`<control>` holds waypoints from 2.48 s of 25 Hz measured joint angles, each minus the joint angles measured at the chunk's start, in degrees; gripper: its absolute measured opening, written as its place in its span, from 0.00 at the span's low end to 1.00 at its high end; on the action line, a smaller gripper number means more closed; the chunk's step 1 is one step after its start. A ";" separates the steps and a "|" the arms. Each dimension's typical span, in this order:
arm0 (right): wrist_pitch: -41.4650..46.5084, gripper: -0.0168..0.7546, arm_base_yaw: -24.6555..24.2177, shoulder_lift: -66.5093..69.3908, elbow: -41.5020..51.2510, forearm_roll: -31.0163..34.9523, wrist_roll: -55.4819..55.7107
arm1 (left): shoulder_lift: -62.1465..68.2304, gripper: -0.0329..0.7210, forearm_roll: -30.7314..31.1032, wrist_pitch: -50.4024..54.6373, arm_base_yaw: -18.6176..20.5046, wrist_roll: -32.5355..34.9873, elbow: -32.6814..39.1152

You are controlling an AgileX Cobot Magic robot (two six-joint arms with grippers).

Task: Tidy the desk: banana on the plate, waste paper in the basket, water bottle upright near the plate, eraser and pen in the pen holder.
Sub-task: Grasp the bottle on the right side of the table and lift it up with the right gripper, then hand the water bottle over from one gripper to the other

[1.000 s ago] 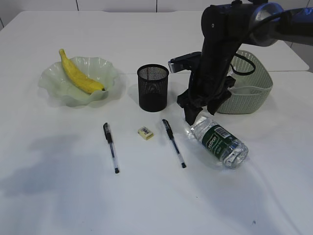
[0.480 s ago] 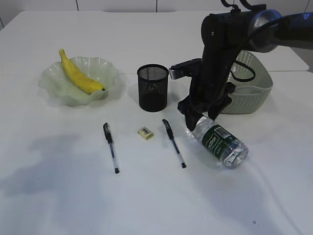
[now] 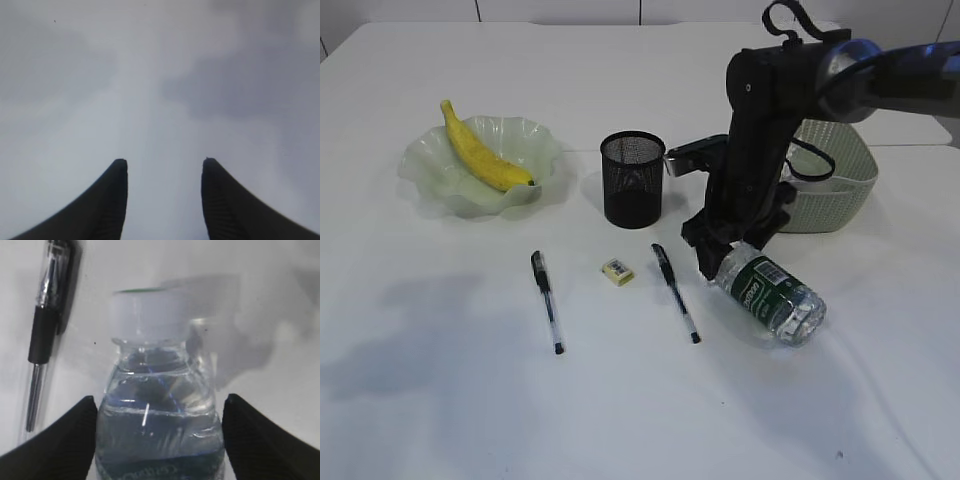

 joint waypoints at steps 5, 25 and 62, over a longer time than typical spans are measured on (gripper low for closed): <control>0.00 0.76 0.00 0.96 0.00 0.00 0.00 | 0.00 0.48 0.00 0.00 0.00 0.00 0.00; 1.54 0.59 0.00 0.98 0.00 0.33 2.07 | 0.00 0.48 0.00 -0.73 0.00 0.00 0.00; -6.70 0.59 0.89 -51.04 44.09 5.03 2.29 | 0.00 0.48 0.00 -1.54 0.00 0.10 0.00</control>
